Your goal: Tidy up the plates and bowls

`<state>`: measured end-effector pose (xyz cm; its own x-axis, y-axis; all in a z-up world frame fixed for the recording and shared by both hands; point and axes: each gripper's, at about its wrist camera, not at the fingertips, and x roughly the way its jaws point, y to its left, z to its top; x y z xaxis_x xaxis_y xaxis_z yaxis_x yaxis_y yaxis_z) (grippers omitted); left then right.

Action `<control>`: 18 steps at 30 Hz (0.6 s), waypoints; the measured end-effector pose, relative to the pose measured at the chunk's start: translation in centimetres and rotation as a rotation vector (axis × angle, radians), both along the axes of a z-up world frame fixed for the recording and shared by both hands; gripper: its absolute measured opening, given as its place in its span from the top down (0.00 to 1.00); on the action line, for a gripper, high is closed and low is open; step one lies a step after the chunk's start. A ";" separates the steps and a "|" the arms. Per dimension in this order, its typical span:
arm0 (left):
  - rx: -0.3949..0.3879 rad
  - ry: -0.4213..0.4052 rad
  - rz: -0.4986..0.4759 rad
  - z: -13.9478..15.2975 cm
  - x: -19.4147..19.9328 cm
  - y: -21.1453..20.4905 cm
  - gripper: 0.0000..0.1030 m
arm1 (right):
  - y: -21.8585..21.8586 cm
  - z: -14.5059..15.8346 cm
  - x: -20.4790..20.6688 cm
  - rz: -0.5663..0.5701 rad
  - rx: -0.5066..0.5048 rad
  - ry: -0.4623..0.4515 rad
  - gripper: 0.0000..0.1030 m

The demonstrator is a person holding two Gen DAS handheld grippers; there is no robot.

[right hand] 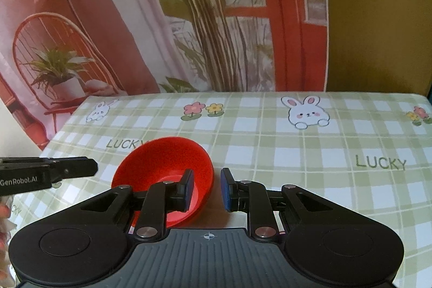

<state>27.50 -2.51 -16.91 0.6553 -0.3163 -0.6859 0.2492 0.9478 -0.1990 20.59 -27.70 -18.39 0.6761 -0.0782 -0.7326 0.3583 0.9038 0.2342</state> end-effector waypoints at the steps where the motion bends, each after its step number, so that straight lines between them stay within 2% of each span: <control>1: 0.002 0.007 -0.007 -0.3 0.2 -0.2 0.88 | -0.1 -0.3 0.2 -0.005 0.010 0.003 0.80; 10: -0.001 0.069 -0.013 -2.6 2.3 -0.9 0.85 | -0.8 -2.6 1.1 -0.045 0.091 0.028 0.79; 18: -0.019 0.108 -0.019 -3.6 3.0 -1.1 0.84 | -0.9 -3.7 1.6 -0.067 0.149 0.034 0.78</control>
